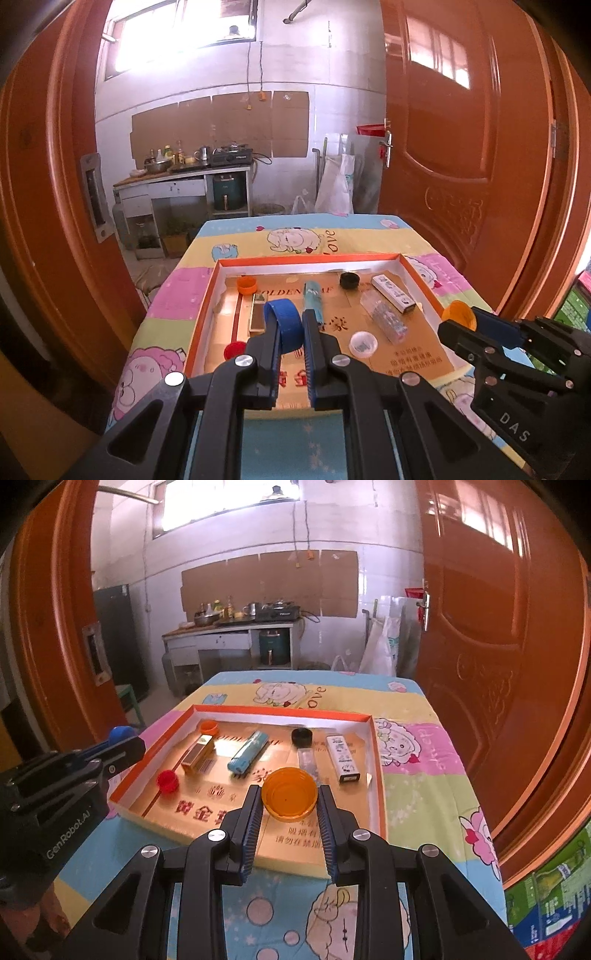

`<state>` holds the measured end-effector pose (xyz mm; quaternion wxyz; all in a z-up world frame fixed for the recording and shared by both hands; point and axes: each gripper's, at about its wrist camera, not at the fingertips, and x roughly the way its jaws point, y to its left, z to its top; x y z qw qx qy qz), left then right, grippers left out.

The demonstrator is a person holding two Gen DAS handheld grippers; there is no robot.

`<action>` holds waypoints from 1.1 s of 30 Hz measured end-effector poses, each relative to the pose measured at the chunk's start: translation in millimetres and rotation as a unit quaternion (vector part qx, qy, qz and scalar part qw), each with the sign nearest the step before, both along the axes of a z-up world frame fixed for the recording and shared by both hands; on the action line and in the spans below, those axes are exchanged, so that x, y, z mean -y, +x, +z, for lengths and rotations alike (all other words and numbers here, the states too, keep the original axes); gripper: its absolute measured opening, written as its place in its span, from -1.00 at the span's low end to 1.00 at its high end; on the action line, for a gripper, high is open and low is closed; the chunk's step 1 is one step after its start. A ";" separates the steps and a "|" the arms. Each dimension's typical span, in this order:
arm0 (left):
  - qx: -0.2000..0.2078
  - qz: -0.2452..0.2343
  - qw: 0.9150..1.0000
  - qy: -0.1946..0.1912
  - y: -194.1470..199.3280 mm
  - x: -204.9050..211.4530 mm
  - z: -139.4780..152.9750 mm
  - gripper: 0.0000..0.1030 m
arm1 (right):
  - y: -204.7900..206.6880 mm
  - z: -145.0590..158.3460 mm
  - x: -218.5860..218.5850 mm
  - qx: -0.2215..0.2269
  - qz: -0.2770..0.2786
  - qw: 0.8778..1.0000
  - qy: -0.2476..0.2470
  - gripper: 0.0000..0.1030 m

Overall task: Organize rigid objects
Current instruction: 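Carry the blue cap and orange cap over into the box lid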

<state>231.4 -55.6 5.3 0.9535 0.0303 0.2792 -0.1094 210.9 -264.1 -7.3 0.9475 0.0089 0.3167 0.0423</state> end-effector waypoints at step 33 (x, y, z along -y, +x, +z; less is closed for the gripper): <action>-0.057 0.051 0.997 0.032 106.0 -3.5 -13.5 -0.78 | 93.0 -8.9 -6.0 -0.038 0.023 0.999 -0.020 -0.41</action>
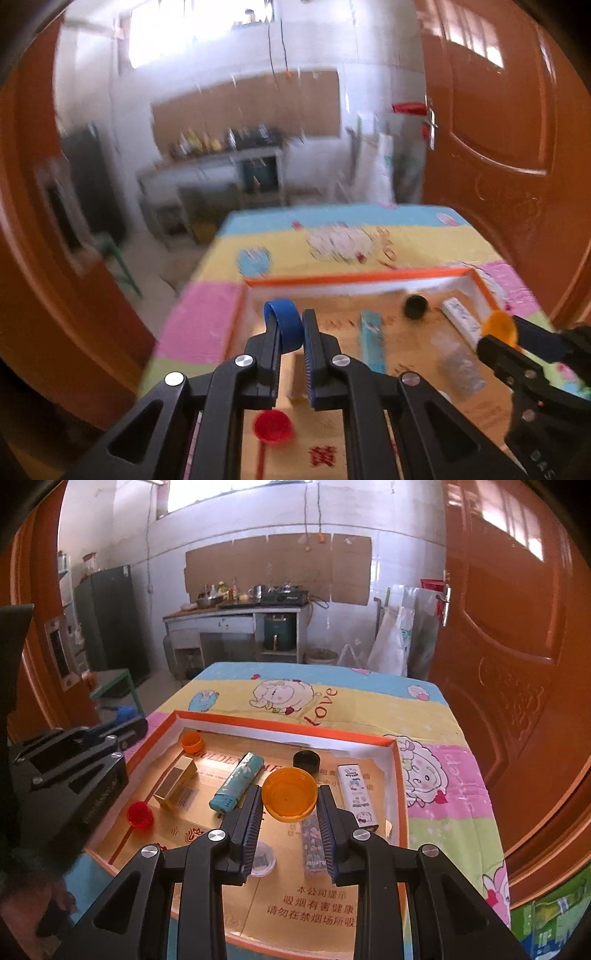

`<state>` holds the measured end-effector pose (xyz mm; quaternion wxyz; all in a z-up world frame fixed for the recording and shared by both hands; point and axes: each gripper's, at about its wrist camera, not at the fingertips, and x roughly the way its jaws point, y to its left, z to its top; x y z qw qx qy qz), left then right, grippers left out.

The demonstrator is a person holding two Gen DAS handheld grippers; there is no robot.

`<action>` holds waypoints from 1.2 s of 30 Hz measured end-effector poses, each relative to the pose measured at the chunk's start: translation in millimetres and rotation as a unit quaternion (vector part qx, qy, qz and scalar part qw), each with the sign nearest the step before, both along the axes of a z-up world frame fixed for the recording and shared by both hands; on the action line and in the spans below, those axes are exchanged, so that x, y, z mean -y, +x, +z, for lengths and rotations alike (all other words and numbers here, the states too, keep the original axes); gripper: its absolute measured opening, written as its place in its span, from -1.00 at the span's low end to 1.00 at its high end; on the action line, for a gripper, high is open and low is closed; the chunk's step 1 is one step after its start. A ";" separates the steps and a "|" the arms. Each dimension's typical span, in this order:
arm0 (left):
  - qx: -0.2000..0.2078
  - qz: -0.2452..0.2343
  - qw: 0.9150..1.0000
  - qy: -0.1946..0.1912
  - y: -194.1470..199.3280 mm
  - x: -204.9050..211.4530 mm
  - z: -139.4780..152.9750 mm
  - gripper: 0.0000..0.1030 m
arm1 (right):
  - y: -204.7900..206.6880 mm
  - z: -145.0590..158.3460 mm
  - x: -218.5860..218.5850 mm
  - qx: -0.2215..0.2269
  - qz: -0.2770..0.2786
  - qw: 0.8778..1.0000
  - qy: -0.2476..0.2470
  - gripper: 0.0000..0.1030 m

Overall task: Organize rigid objects
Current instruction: 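Carry the blue cap and orange cap over into the box lid, then lower both tools and open them to drop the caps in the lid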

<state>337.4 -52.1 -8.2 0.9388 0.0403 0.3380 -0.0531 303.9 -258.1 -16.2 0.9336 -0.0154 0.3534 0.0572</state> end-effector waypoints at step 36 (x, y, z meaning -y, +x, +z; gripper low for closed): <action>-0.194 -0.078 0.976 -0.062 103.2 17.8 -65.4 -0.78 | 95.3 -58.2 -8.1 -0.121 0.069 0.990 0.005 -0.41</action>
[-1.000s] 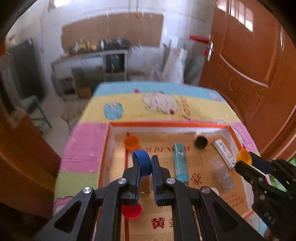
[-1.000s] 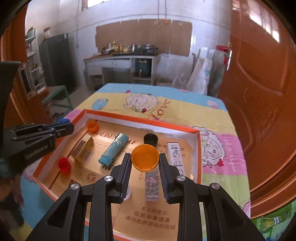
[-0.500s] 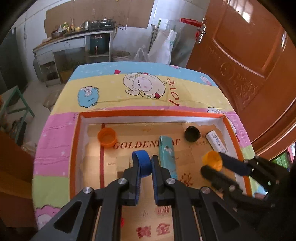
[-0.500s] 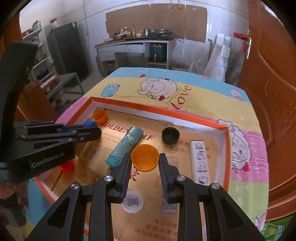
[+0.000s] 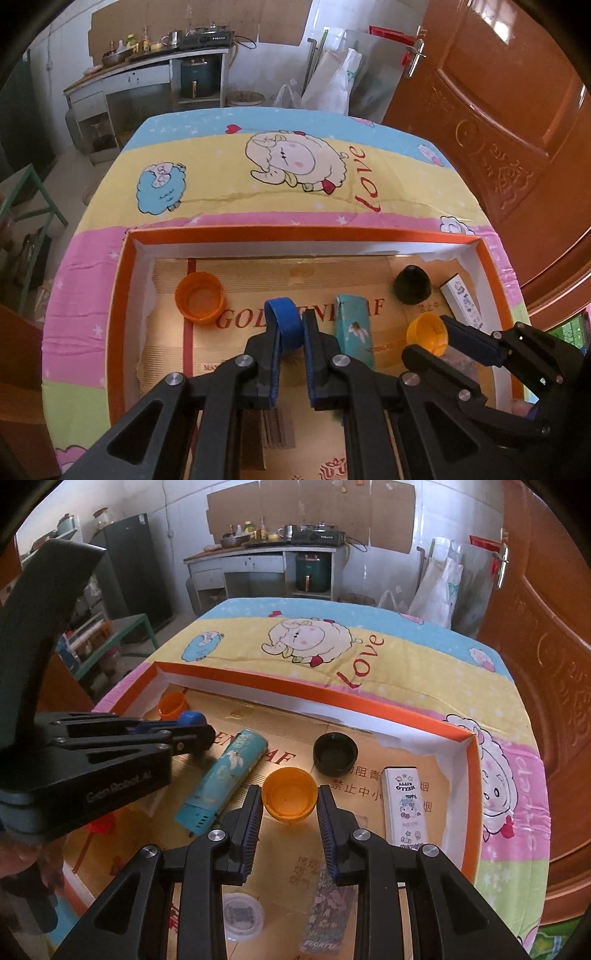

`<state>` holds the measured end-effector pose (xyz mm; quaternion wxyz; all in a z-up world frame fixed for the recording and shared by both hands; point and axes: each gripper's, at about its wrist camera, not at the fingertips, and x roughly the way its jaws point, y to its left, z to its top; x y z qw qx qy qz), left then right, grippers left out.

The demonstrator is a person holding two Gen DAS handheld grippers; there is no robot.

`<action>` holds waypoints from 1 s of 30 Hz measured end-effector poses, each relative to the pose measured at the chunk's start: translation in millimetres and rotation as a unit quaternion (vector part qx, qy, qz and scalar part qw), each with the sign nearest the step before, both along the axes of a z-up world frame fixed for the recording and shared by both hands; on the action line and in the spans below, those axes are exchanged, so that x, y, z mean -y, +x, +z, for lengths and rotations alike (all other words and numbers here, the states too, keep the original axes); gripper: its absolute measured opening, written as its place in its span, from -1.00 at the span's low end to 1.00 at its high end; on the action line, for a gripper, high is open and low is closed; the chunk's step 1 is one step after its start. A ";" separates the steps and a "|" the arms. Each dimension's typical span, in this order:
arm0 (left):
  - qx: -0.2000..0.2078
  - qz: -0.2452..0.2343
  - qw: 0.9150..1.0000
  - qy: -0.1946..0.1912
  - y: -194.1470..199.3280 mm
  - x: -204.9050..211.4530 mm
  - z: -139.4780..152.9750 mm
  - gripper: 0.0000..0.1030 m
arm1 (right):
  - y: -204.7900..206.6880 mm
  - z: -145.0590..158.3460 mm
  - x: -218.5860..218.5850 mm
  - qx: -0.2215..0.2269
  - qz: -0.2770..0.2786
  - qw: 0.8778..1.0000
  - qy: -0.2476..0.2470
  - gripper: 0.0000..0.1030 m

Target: Organize rigid objects

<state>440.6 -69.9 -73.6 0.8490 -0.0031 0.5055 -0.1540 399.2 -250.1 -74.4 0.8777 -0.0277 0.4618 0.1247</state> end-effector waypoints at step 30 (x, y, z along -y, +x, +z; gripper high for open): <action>0.071 0.018 0.997 -0.022 -23.1 -11.8 32.2 0.05 | -12.5 14.2 13.9 0.030 -0.050 0.998 0.016 0.04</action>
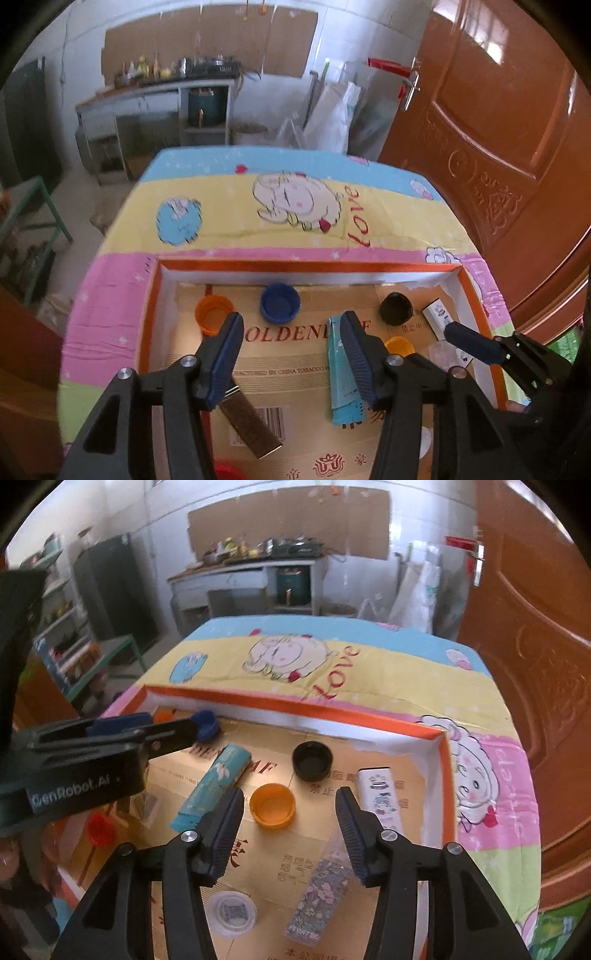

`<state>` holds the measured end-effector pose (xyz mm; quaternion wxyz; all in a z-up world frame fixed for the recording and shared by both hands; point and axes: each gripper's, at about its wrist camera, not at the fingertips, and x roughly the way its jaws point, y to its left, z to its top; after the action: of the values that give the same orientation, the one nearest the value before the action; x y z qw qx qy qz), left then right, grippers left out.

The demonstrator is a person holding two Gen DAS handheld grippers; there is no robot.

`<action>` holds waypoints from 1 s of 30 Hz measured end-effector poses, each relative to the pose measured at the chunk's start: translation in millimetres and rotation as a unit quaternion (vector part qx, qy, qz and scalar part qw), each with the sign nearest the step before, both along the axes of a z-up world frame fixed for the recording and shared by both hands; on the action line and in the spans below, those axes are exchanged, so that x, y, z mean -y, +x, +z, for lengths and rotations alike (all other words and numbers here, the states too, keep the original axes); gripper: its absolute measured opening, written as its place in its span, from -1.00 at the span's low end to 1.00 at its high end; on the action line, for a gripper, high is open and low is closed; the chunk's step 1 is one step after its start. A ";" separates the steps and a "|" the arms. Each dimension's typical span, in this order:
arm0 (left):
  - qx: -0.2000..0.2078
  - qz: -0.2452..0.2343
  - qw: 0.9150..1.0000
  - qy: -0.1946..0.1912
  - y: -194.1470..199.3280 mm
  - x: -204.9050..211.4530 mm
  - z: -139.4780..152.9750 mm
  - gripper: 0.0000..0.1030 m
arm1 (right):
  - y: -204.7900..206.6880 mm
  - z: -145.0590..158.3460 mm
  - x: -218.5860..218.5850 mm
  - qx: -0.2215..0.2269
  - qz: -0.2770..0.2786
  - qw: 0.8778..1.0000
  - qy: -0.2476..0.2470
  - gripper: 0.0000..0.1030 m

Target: Organize rigid objects

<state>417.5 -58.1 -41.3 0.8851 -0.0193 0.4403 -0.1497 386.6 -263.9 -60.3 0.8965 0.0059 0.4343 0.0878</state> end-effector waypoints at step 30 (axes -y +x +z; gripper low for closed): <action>0.229 0.134 0.963 0.057 -230.7 -29.2 73.9 0.05 | -200.9 74.5 -0.9 0.143 -0.097 0.985 -0.007 0.09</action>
<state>186.8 -28.9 32.5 0.9738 0.0070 0.2272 -0.0053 185.7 -263.0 14.2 0.9536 0.0291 0.2995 -0.0029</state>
